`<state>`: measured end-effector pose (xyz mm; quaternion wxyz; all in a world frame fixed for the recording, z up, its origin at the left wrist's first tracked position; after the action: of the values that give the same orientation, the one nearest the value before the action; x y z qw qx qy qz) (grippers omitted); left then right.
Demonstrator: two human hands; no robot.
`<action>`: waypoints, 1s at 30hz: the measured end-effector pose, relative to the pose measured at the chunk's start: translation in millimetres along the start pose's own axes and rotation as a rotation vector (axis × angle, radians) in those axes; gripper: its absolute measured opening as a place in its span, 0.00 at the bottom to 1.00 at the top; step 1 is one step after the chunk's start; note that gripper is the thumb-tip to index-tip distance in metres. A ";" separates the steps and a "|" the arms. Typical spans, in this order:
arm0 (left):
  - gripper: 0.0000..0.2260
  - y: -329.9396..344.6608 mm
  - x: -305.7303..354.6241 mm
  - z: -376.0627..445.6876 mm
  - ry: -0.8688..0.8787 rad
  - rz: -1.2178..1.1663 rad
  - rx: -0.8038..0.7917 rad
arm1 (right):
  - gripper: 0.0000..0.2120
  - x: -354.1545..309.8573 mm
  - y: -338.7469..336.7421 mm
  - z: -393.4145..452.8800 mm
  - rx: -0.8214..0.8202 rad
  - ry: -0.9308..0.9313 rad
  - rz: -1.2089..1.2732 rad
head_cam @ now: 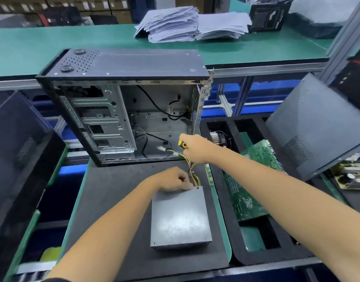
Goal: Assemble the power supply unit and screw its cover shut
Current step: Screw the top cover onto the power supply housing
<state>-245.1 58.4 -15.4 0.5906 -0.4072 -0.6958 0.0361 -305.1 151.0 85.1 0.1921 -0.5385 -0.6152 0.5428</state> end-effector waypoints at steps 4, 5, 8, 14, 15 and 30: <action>0.06 -38.9 -38.5 -6.1 -0.019 0.185 0.275 | 0.06 12.2 32.5 11.3 -0.126 -0.053 -0.143; 0.05 -42.3 -46.4 -6.3 -0.027 0.191 0.322 | 0.07 13.9 41.5 14.1 -0.149 -0.079 -0.176; 0.08 -34.2 -65.2 0.1 -0.029 0.178 0.236 | 0.06 19.7 66.0 23.3 -0.235 -0.107 -0.274; 0.07 -17.3 -72.0 24.2 0.086 0.211 0.103 | 0.01 46.9 82.7 39.5 -0.159 0.134 -0.352; 0.07 -18.6 -68.4 28.7 0.104 0.242 0.111 | 0.02 50.3 83.8 41.2 -0.155 0.178 -0.335; 0.04 -10.6 -43.8 76.2 0.234 0.347 0.037 | 0.09 79.0 78.7 44.3 -0.109 0.291 0.019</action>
<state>-316.8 57.4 -67.3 0.6597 -0.5116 -0.5410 0.1023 -333.1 186.1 -26.2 0.2445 -0.6268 -0.6044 0.4267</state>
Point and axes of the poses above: each hand's wrist, its own z-axis towards the middle knuckle, its own y-axis out of the palm, x = y × z, the point moved 4 cm from there along z, towards the middle knuckle, and after that the axes turned 13 degrees about y, right-handed, at the moved point
